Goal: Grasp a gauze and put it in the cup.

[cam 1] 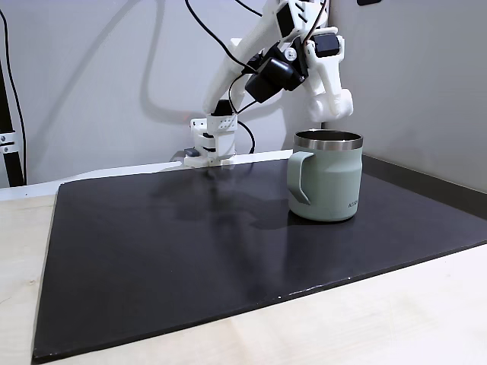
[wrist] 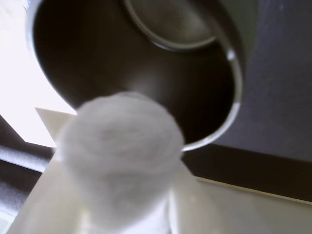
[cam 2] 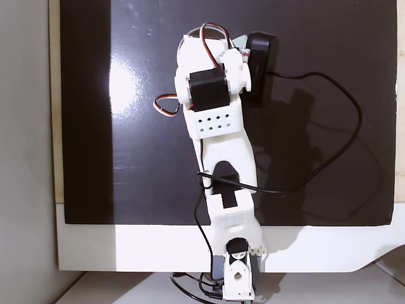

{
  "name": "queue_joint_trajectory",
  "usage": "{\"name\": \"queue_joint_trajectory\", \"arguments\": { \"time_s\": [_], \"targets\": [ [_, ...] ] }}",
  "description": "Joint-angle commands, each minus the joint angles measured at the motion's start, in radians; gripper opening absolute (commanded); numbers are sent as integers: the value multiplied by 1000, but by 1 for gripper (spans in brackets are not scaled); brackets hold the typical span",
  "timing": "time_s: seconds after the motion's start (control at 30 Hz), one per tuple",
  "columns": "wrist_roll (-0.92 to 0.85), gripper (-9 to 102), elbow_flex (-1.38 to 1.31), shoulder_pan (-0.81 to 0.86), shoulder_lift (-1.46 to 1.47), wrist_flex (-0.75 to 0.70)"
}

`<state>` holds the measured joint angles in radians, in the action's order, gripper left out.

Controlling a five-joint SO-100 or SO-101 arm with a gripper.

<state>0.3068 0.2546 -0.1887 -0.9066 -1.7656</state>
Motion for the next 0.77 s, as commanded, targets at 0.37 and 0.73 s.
{"name": "queue_joint_trajectory", "arguments": {
  "time_s": [0.37, 0.73],
  "targets": [
    [2, 35, -60, 2, -6, -23],
    [0, 34, -60, 2, -3, -25]
  ]
}}
